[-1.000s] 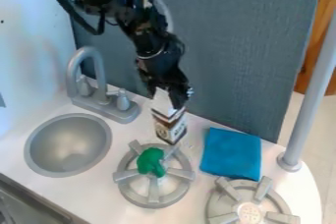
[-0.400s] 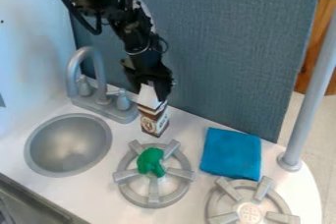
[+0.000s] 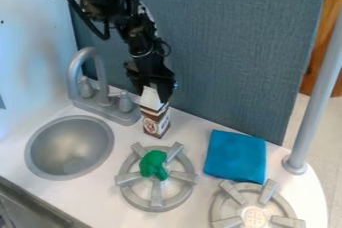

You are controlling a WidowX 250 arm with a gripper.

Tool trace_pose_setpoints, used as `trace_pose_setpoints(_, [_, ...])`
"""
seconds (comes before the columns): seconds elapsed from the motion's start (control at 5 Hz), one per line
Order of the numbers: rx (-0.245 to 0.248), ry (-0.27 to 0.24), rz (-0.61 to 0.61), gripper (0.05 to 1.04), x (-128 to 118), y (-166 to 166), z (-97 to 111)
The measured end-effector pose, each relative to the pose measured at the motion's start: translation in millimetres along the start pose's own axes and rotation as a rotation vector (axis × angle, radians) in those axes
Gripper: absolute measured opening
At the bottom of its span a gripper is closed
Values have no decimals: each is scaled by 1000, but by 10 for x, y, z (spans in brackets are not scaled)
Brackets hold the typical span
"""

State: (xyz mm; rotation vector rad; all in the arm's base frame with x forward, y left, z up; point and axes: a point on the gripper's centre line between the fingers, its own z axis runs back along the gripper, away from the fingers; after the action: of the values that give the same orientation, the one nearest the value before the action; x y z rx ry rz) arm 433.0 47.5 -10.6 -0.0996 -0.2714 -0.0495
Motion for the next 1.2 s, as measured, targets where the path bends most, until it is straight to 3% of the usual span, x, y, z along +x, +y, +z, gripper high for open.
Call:
trace_pose_setpoints(0.2, [11, 4, 11, 878, 26, 27, -25])
trace_pose_setpoints(0.4, [8, 5, 13, 1013, 76, 68, 36])
trace_pose_setpoints(1.0, [-11, -1, 24, 1009, -32, 132, 43])
trace_pose_setpoints(1.2, [-12, -57, -5, 1009, 19, 68, 373])
